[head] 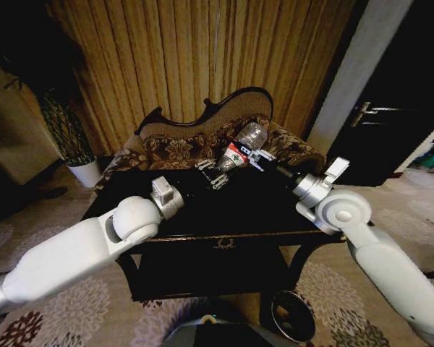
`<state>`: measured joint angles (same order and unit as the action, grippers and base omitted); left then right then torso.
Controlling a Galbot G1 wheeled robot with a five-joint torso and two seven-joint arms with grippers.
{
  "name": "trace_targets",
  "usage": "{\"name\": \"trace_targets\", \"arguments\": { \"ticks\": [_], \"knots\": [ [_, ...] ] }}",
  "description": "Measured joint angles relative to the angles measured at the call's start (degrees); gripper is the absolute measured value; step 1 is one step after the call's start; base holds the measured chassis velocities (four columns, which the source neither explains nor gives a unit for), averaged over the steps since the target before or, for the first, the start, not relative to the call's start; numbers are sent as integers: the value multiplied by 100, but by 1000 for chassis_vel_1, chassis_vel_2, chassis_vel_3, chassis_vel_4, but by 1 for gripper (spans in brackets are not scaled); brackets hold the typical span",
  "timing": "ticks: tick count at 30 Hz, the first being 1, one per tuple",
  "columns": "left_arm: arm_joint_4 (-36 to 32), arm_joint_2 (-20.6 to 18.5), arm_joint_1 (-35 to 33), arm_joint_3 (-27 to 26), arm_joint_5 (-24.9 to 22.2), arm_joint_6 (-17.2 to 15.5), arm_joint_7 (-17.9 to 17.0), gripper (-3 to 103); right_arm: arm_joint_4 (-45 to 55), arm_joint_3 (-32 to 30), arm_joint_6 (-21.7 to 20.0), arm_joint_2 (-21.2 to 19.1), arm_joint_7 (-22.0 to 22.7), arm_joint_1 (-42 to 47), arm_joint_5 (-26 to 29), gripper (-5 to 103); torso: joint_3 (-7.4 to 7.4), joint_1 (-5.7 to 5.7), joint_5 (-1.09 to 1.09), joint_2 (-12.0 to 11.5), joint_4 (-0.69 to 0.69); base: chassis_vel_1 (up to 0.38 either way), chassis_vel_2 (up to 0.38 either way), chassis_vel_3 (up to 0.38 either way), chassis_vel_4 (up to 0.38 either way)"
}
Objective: Move to the front of the table and place the trash on the table into the trash bin.
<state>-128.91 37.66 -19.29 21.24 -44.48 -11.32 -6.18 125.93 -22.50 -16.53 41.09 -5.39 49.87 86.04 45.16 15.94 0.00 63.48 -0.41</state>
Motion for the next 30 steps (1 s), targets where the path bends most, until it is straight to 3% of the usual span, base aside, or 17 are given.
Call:
{"name": "trace_targets", "arguments": {
  "ticks": [4, 6, 8, 10, 13, 15, 25, 30],
  "knots": [
    [-14, -2, -30, -5, -34, 0, 14, 56, -4, -18, 2, 1, -20, 17, -20, 31, 0, 0, 0, 0, 0, 0, 0, 0, 0],
    [-19, -3, -36, -5, -53, 0, 32, 67, -9, -25, 8, 0, -19, 16, -25, 28, 0, 0, 0, 0, 0, 0, 0, 0, 0],
    [-20, -3, -37, -5, -63, 2, 44, 67, -13, -25, 9, 0, -19, 15, -26, 28, 0, 0, 0, 0, 0, 0, 0, 0, 0],
    [-27, -10, -52, -9, -72, 29, 45, 84, -27, -25, 15, 2, -19, 14, -30, 28, 0, 0, 0, 0, 0, 0, 0, 0, 0],
    [-38, -30, -79, -17, -72, 63, 45, 89, -39, -23, 19, 12, -19, 13, -38, 28, 0, 0, 0, 0, 0, 0, 0, 0, 0],
    [-57, -50, -114, -34, -79, 83, 44, 97, -56, -23, 23, 26, -19, 13, -58, 28, 0, 0, 0, 0, 0, 0, 0, 0, 0],
    [-126, -92, -184, -225, -203, 101, -62, 100, -140, -162, 47, 30, -30, 133, -170, 28, 0, 0, 0, 0, 0, 0, 0, 0, 0],
    [-198, -232, -485, -714, -335, 98, -158, 100, -404, -320, 144, 43, -121, 269, -340, 28, 0, 0, 0, 0, 0, 0, 0, 0, 0]
  ]
}}
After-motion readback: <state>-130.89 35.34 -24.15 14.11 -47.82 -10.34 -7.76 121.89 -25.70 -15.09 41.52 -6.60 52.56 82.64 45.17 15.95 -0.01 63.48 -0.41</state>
